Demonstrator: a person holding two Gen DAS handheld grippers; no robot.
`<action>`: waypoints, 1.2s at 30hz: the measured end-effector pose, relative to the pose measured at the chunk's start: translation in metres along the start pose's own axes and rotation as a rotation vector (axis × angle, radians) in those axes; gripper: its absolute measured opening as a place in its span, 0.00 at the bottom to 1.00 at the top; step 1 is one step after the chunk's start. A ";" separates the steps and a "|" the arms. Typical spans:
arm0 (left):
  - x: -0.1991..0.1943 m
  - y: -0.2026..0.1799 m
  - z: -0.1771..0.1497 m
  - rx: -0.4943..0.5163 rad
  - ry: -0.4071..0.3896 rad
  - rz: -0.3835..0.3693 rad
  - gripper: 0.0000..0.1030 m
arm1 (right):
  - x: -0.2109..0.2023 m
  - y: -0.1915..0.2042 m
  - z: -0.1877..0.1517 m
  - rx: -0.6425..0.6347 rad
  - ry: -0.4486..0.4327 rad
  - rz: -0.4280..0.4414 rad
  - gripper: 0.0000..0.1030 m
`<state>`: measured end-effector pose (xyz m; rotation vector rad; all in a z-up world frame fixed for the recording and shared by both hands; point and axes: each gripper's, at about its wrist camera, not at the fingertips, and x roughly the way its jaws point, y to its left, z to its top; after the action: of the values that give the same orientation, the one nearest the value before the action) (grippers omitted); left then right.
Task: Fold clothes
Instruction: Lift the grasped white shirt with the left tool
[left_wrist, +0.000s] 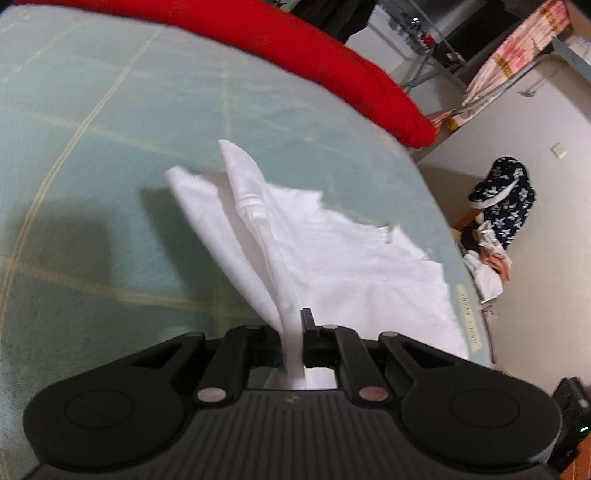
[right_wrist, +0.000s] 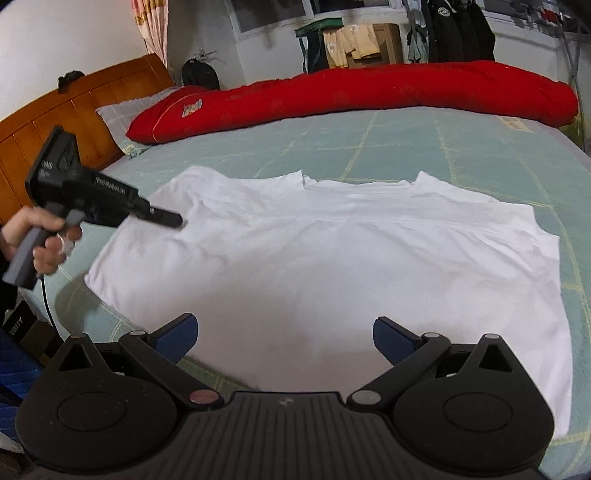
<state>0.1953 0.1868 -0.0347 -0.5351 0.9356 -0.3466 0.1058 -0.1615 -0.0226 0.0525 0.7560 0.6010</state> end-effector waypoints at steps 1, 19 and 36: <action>-0.002 -0.008 0.001 0.012 -0.003 -0.006 0.07 | -0.003 -0.002 -0.002 0.005 -0.006 0.003 1.00; 0.010 -0.130 0.025 0.088 0.013 -0.122 0.13 | -0.045 -0.034 -0.027 0.095 -0.089 0.029 1.00; 0.098 -0.227 0.023 0.169 0.117 -0.180 0.14 | -0.079 -0.062 -0.043 0.138 -0.120 -0.047 1.00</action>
<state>0.2573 -0.0413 0.0409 -0.4483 0.9630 -0.6188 0.0634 -0.2620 -0.0200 0.1955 0.6790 0.4962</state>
